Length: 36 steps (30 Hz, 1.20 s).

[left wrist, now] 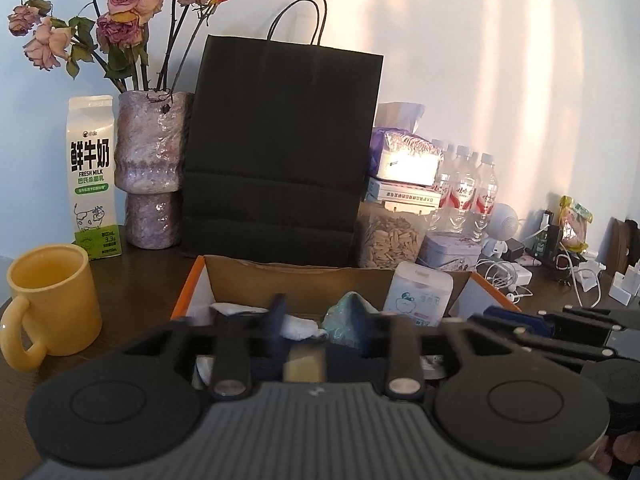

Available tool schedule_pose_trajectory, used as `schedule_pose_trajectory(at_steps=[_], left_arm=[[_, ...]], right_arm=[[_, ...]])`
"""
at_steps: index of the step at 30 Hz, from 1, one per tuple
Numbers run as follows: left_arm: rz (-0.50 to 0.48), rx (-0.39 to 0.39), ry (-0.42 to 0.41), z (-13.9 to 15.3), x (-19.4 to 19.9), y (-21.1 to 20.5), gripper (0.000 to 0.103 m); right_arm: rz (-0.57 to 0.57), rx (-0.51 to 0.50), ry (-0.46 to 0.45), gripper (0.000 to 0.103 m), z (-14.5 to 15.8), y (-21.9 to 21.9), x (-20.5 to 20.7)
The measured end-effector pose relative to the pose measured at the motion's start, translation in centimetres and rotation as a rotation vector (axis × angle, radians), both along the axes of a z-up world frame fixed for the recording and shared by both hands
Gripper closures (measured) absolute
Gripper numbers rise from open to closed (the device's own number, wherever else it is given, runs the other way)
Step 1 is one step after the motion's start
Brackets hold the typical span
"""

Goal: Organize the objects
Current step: 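Open both tools over the box to drop the soap bar and USB cable, then move both tools out of the box back toward the white caps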

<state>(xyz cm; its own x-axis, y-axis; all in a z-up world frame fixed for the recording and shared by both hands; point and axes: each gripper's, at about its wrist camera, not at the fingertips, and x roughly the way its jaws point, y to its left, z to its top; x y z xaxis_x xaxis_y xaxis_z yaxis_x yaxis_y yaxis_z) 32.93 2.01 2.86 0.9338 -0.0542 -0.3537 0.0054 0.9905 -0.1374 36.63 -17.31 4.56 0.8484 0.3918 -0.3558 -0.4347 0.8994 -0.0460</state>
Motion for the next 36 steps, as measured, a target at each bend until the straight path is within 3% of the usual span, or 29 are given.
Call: schedule_pose_trajectory(at_steps=[1, 2, 3, 4, 5, 20, 36], left_arm=[[0.013, 0.001, -0.006, 0.0, -0.1, 0.0, 0.027], [0.032, 0.006, -0.015, 0.0, -0.2, 0.0, 0.006], [0.056, 0.009, -0.033, 0.1, -0.3, 0.0, 0.0], [0.076, 0.013, -0.053, 0.1, -0.5, 0.0, 0.0], [0.082, 0.018, -0.056, 0.2, -0.5, 0.1, 0.0], [0.069, -0.015, -0.038, -0.2, -0.8, 0.2, 0.0], [0.053, -0.016, -0.062, -1.4, -5.7, -0.5, 0.0]], right_arm=[[-0.003, 0.003, 0.011, 0.078, -0.1, -0.1, 0.1], [-0.012, 0.004, 0.016, 0.057, -0.2, -0.2, 0.1], [-0.023, 0.004, 0.017, 0.042, -0.3, -0.3, 0.2], [-0.037, 0.006, 0.021, 0.011, -0.3, -0.3, 0.2], [-0.049, 0.013, 0.021, 0.0, -0.4, -0.4, 0.3], [-0.071, 0.056, 0.049, 0.0, -0.8, -1.1, 0.6], [-0.059, 0.046, 0.027, 0.0, -0.9, -1.9, -3.6]])
